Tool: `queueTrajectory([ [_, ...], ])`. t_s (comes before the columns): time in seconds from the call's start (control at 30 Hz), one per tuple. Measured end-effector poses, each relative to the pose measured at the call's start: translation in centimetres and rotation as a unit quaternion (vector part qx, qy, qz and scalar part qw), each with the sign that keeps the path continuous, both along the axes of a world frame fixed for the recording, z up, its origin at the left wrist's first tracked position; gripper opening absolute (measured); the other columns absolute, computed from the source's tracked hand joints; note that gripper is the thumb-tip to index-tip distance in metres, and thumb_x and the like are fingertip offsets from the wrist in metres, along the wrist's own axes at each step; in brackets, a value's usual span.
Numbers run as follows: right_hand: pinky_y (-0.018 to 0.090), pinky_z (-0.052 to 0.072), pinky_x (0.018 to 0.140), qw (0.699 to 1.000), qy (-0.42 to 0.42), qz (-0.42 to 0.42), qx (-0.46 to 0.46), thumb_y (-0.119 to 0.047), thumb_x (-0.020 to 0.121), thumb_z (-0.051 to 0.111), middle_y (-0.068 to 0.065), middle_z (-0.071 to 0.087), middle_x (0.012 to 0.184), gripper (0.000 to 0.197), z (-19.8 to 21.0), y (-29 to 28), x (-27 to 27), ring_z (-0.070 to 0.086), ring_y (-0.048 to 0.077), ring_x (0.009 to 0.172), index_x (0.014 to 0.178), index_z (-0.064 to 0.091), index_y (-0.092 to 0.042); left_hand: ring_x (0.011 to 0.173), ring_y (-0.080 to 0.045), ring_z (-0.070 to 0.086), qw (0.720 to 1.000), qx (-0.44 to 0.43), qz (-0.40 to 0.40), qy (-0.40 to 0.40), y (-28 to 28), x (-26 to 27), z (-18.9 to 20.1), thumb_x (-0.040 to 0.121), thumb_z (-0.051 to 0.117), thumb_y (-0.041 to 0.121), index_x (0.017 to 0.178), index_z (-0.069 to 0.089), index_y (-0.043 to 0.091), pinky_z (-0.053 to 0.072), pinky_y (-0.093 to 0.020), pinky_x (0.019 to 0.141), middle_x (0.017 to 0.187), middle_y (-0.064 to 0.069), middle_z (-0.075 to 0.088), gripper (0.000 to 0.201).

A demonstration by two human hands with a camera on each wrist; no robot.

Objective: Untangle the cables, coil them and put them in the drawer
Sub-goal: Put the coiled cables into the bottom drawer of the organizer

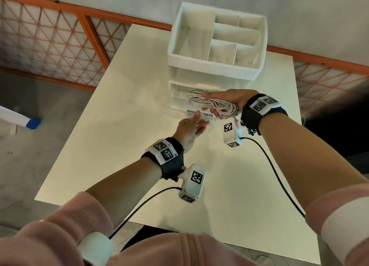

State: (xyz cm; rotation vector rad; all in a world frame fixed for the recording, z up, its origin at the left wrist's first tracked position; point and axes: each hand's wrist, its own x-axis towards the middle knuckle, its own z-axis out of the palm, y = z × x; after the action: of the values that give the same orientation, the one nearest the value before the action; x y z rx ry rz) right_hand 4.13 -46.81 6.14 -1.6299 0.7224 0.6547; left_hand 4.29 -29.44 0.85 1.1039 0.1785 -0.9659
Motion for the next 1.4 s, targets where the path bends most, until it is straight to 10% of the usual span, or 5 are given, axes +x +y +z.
queueTrajectory([
  [0.37,0.034,0.049,0.088,0.956,-0.008,0.143,-0.255,-0.073,0.074,0.053,0.010,0.068,0.101,0.073,0.4,0.5,0.5,0.065,0.024,0.092,0.105,0.066,-0.008,0.081,-0.013,0.062,1.000,0.014,0.013,-0.011,0.0,-0.3,0.4,0.098,0.044,0.029,0.080,0.054,0.006,0.051,-0.018,0.071,0.082,-0.009,0.062,0.031],
  [0.57,0.022,0.034,0.055,0.910,-0.092,0.217,-0.342,-0.051,0.084,0.061,0.001,0.054,0.073,0.042,1.1,2.3,0.9,0.051,0.016,0.064,0.084,0.052,-0.011,0.079,-0.014,0.062,0.999,0.012,0.023,-0.019,-0.2,-0.4,0.6,0.098,0.044,0.026,0.077,0.054,0.004,0.052,-0.016,0.067,0.083,-0.011,0.062,0.032],
  [0.73,0.021,0.031,0.055,0.885,-0.152,0.257,-0.358,-0.048,0.084,0.062,-0.008,0.047,0.068,0.036,1.1,3.2,1.8,0.047,0.013,0.063,0.076,0.048,-0.016,0.080,-0.014,0.062,1.000,0.011,0.013,-0.022,0.0,-0.5,0.5,0.098,0.043,0.027,0.081,0.056,0.003,0.052,-0.017,0.071,0.084,-0.011,0.063,0.032],
  [1.03,0.027,0.044,0.076,0.932,-0.058,0.250,-0.257,-0.060,0.083,0.056,0.007,0.069,0.098,0.057,0.3,2.6,2.0,0.063,0.021,0.090,0.109,0.066,-0.010,0.072,-0.010,0.067,1.000,-0.012,0.006,0.012,0.7,-0.6,0.2,0.097,0.046,0.025,0.084,0.058,-0.001,0.055,-0.016,0.069,0.063,-0.004,0.070,0.032],
  [1.4,0.041,0.049,0.094,0.956,0.024,0.195,-0.217,-0.086,0.059,0.053,0.005,0.073,0.102,0.079,-1.1,1.9,1.5,0.067,0.024,0.096,0.103,0.072,-0.022,0.069,-0.009,0.068,1.000,-0.006,-0.003,0.023,1.1,-0.5,0.2,0.097,0.046,0.024,0.083,0.057,-0.002,0.056,-0.015,0.068,0.080,-0.013,0.064,0.032],
])
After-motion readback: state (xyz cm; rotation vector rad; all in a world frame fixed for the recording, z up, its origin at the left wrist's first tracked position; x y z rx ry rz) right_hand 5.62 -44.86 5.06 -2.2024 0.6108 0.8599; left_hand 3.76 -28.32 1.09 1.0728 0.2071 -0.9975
